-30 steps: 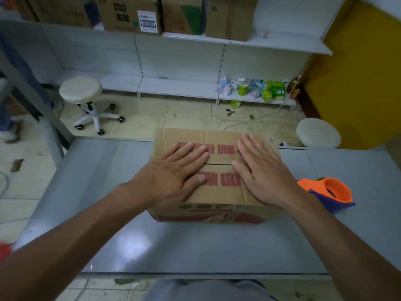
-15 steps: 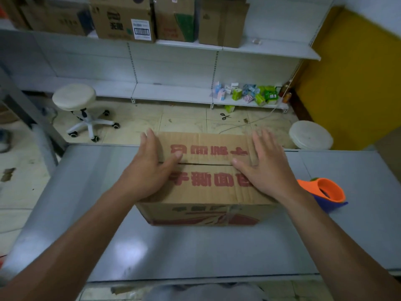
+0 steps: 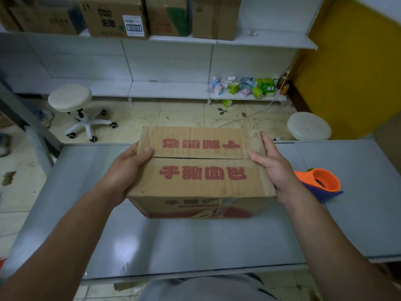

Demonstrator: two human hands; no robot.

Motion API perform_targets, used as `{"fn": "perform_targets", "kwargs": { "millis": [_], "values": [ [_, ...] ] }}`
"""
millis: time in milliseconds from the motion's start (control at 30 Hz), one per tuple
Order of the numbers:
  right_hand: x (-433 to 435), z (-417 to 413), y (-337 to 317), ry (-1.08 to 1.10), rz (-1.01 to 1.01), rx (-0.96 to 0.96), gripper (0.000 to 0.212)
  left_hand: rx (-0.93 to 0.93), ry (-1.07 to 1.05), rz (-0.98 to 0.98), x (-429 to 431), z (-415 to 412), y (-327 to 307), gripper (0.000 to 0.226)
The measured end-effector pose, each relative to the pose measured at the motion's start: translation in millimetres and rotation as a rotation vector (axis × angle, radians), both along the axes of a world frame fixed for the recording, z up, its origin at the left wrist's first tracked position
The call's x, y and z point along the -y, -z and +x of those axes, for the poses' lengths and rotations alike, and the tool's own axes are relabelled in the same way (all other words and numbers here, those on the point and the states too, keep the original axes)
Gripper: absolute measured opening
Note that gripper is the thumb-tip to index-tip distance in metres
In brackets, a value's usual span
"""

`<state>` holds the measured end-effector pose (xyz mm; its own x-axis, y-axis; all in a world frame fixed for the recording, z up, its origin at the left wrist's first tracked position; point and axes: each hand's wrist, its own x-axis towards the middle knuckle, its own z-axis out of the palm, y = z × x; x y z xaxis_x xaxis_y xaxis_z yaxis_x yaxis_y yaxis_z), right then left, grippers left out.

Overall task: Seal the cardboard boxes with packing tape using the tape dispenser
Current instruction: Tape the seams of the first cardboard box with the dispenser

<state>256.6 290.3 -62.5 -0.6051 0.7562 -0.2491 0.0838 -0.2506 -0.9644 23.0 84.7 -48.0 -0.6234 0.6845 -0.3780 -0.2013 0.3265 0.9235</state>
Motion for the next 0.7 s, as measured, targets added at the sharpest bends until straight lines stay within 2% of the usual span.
{"fn": "perform_targets", "kwargs": {
  "millis": [100,167,233,333,467,533,600,633,700],
  "values": [
    [2.9,1.1,3.1,0.065,-0.102,-0.057,0.055,0.128,-0.102,0.005,2.6,-1.1,4.9,0.027],
    [1.9,1.1,5.1,0.056,-0.147,-0.03,0.05,0.227,-0.143,-0.001,4.8,-0.4,8.3,0.047],
    [2.1,0.4,1.6,0.027,-0.185,0.002,0.046,0.286,-0.133,-0.014,5.1,1.1,9.6,0.054],
    [9.2,0.7,11.7,0.092,-0.285,0.01,0.042,0.311,-0.132,-0.011,5.9,2.2,9.1,0.056],
    [14.2,1.1,32.3,0.219,-0.189,0.003,0.025,0.242,-0.102,-0.076,8.0,0.5,3.5,0.058],
    [7.9,1.6,26.5,0.241,-0.015,0.057,0.029,0.032,-0.133,-0.172,6.3,0.2,1.9,0.06],
    [-4.8,1.7,12.1,0.258,0.081,0.029,0.036,-0.435,-0.136,-0.29,5.7,13.6,-7.1,0.06],
    [-12.2,0.9,5.7,0.243,0.109,0.023,0.047,-0.64,-0.111,-0.291,6.2,26.9,-14.1,0.06],
    [-23.4,-1.9,-1.5,0.206,0.172,0.061,0.061,-0.907,0.068,-0.224,5.4,54.5,-18.7,0.059]
  ]
}}
